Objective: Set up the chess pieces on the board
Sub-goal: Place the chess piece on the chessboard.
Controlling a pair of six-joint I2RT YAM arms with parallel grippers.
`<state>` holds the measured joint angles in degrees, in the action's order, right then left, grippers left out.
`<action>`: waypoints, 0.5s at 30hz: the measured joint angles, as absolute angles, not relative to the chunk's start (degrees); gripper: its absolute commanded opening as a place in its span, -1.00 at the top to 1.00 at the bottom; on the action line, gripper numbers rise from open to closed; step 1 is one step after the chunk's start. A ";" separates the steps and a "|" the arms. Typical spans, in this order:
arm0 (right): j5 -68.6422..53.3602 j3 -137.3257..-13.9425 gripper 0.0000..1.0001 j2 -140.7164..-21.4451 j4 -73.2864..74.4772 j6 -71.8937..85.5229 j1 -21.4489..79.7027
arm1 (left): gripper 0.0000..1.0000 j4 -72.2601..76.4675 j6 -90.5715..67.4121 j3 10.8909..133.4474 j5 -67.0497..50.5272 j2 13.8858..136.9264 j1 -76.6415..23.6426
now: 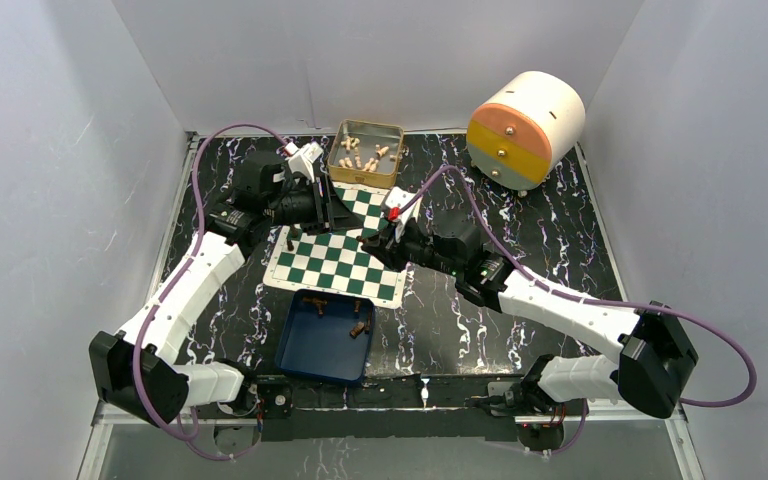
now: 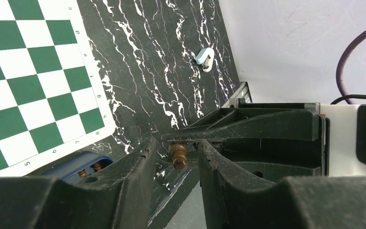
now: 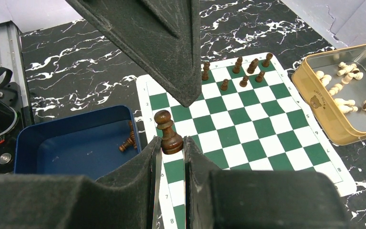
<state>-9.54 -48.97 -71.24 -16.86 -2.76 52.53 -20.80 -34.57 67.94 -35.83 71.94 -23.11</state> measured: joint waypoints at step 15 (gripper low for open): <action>-6.90 -49.15 0.71 -71.40 -16.93 0.23 52.53 | 0.39 -20.14 -35.18 66.59 -37.43 71.99 -23.11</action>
